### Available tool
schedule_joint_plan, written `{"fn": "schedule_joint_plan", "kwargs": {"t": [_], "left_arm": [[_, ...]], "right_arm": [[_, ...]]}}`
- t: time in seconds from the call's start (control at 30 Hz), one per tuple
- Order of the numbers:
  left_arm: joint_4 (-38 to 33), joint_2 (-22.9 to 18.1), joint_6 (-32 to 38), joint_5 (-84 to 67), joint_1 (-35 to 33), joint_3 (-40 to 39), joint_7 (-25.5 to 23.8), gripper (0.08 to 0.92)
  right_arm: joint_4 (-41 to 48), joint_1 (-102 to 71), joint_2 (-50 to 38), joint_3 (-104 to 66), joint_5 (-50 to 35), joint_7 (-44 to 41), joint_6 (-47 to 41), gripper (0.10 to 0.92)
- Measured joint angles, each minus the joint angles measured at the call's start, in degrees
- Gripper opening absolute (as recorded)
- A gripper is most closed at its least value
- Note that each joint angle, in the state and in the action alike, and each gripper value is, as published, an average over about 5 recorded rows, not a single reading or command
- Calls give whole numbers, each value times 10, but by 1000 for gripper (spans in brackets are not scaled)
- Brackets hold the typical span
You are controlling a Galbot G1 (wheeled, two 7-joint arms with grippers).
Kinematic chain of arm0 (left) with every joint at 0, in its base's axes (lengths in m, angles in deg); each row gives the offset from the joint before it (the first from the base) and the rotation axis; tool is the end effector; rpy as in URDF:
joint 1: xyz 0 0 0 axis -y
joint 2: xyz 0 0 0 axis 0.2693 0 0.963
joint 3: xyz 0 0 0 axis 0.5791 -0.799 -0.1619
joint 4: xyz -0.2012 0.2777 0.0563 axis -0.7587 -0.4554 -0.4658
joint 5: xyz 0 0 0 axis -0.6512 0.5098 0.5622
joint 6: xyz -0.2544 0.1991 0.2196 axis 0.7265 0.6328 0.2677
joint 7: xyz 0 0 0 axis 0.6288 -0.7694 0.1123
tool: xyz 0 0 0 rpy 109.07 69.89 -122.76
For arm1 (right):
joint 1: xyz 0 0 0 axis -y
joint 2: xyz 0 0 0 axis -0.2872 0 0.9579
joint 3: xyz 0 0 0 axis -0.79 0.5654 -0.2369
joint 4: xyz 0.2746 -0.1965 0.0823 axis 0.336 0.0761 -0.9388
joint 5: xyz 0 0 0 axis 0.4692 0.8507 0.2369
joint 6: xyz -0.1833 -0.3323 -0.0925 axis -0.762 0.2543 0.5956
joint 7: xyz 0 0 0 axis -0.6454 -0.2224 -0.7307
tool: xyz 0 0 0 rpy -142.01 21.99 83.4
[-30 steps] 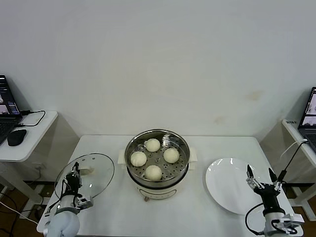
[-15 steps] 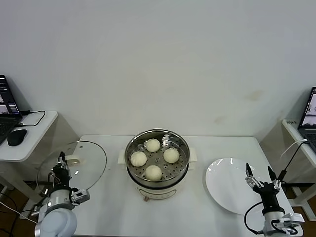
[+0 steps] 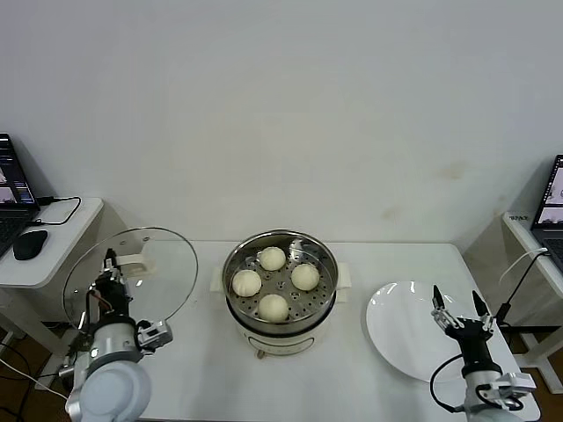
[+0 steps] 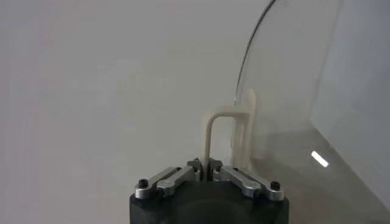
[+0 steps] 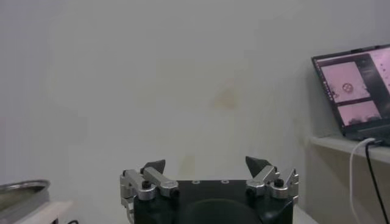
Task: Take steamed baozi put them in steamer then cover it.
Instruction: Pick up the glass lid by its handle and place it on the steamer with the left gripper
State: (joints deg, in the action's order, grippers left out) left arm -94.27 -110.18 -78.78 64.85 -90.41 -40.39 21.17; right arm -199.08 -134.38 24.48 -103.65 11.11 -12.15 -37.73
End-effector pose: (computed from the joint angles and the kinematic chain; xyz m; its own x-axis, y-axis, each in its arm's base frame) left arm 0.2790 0.0406 -0.2128 -0.9197 -0.3872 -0.0641 -0.0745 0.0118 0.9972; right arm 0.2208 -0.1502 -0.3155 -0.9930 0.1028 -0.0584 0.0932 0.9845 0.1489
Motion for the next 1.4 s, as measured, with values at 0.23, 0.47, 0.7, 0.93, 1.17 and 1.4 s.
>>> {"fn": "schedule_joint_plan", "kwargs": {"t": [0.23,0.47,0.7,0.93,1.17,1.4], "left_arm": [[-6,-30,-9,39,21,-42,-22,146],[8,-54,-14,73,50,-88,-40,146],[30,-75,-17,98,79,-134,-56,146],[55,-100,-22,124,107,-179,-72,146],[84,-124,-26,141,130,-220,-79,146],[112,-147,-32,149,155,-255,-82,146]], "right_arm": [[-9,-3,16,-2,24,2,-4,823],[-10,-2,37,-7,51,3,-2,823],[-4,-2,59,-10,77,3,4,823],[5,-1,78,-10,99,4,10,823],[11,1,89,-13,111,4,11,823],[19,2,96,-18,118,4,13,823]]}}
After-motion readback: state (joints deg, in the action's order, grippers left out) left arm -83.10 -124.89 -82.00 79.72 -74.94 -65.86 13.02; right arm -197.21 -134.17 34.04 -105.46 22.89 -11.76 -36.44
